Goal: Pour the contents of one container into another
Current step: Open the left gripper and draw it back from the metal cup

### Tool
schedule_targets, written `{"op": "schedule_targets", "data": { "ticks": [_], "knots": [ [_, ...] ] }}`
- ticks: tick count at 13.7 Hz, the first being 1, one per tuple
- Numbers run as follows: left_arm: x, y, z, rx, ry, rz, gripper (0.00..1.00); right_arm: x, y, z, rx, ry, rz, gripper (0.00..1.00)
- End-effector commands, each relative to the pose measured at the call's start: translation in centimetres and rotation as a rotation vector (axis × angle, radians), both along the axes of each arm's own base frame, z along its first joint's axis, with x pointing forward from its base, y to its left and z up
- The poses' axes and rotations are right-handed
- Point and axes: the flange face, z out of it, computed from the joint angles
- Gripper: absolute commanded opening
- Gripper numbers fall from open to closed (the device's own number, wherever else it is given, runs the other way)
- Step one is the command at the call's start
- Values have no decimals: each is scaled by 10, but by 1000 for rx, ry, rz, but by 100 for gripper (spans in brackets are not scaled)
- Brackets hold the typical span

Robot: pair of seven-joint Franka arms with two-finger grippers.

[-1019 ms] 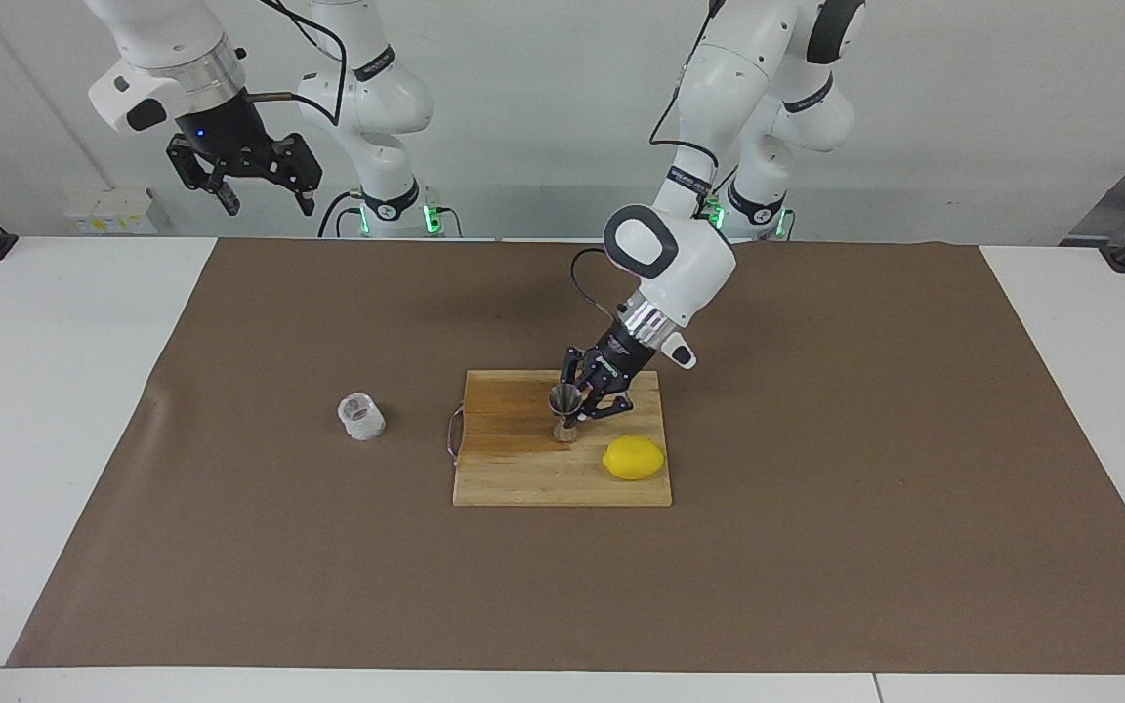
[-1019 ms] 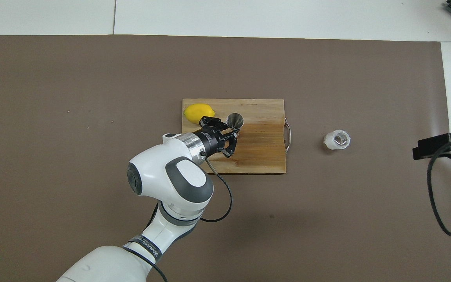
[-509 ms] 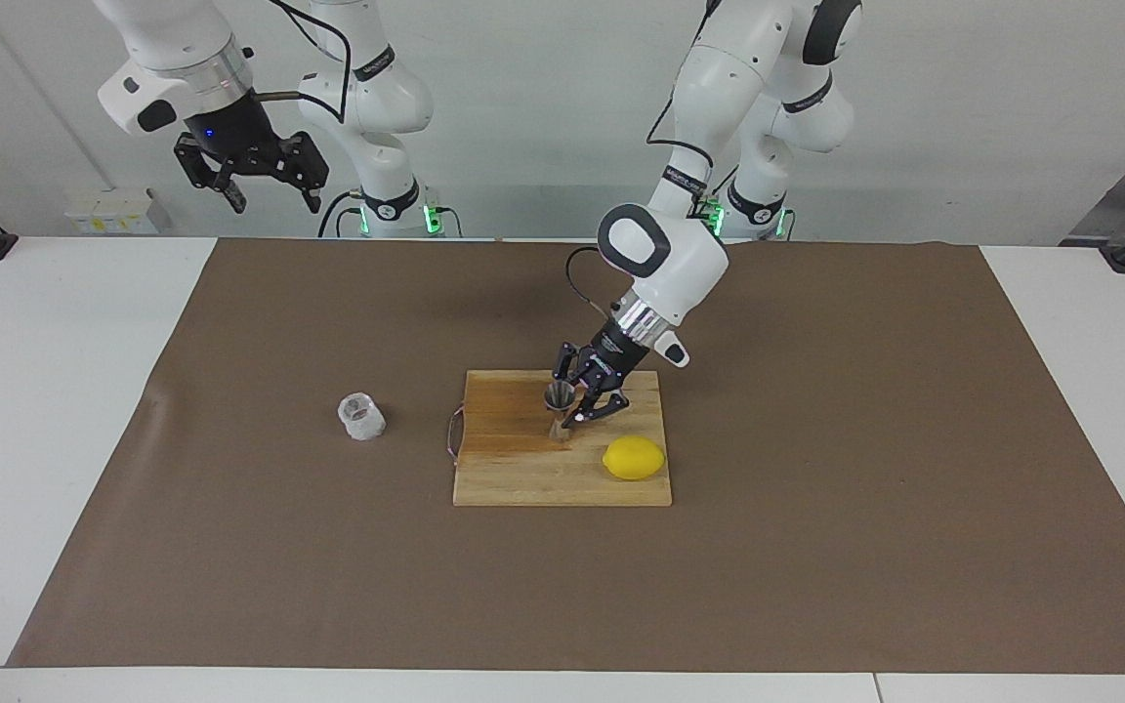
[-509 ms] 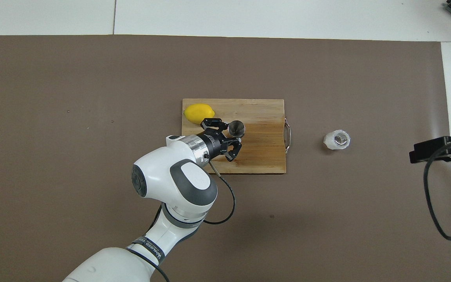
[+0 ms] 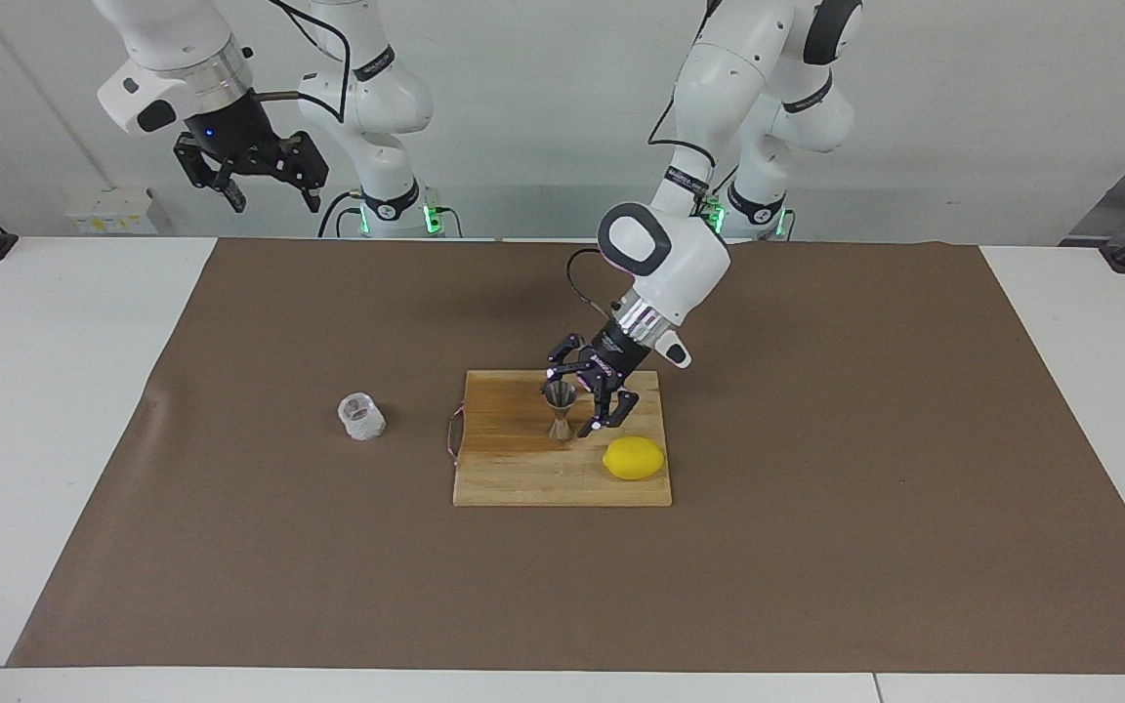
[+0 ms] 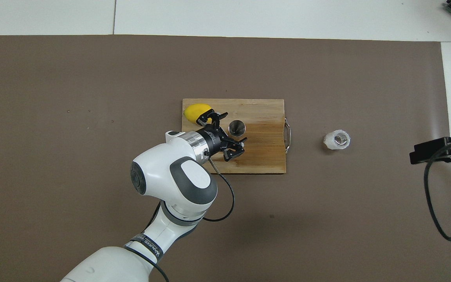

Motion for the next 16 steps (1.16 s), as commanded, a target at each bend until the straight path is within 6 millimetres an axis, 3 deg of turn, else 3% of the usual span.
{"op": "schedule_targets", "data": {
  "ticks": [1, 5, 8, 10, 12, 14, 16],
  "knots": [
    [-7, 6, 10, 54, -79, -61, 100, -11, -4, -3, -1, 9, 137, 100],
    [-8, 28, 27, 65, -121, -73, 100, -10, -11, -9, 23, 5, 361, 100],
    [-11, 38, 33, 79, -148, -100, 100, -1, -38, -22, 29, -60, 613, 100],
    [-8, 43, 41, 71, -159, -90, 100, -2, -45, -31, 37, -72, 754, 100],
    [4, 57, 58, 70, -194, -81, 100, -1, -55, -40, 62, -90, 859, 100],
    [16, 68, 80, 91, -249, -163, 100, 3, -72, -63, 126, -155, 992, 100],
    [31, 83, 89, 113, -272, -247, 100, 6, -81, -85, 162, -218, 1121, 100]
  ]
}}
